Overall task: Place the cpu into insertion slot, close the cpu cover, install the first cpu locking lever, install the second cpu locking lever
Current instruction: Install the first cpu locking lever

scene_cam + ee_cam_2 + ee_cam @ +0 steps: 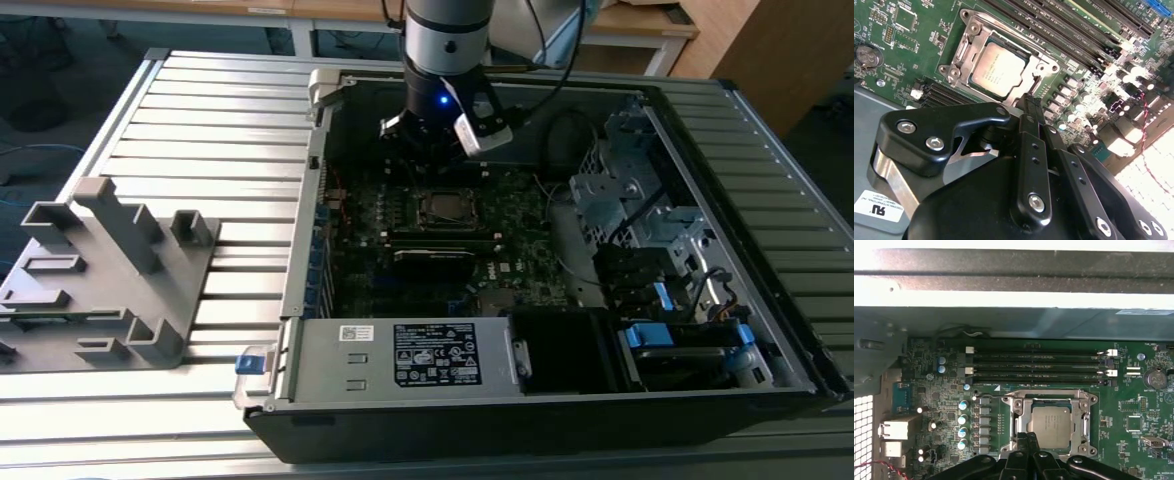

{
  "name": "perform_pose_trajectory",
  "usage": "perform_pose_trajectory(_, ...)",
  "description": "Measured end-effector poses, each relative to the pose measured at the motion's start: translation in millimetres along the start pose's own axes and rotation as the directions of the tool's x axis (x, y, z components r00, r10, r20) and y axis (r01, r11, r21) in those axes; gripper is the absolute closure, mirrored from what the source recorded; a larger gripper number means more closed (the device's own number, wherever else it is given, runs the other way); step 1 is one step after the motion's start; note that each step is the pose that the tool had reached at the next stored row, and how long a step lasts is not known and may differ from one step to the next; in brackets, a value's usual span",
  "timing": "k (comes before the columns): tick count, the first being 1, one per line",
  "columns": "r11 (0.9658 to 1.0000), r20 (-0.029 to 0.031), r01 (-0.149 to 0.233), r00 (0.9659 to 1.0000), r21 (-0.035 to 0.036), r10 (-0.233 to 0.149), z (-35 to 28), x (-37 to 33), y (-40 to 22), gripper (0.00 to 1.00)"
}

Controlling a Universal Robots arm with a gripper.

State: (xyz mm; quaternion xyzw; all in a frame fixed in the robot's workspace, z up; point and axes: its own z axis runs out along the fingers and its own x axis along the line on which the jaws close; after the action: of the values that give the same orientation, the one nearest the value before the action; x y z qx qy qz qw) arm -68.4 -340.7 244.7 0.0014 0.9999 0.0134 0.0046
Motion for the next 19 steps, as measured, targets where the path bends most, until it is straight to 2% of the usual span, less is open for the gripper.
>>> perform_pose_trajectory(9, 1.0, -0.0002, 0.0, 1.0, 0.0002, 0.0, -0.4, 1.7, -0.1, 0.89)
perform_pose_trajectory(19, 1.0, 0.0, 0.0, 1.0, 0.0001, 0.0, -7.9, 1.6, 0.2, 0.89)
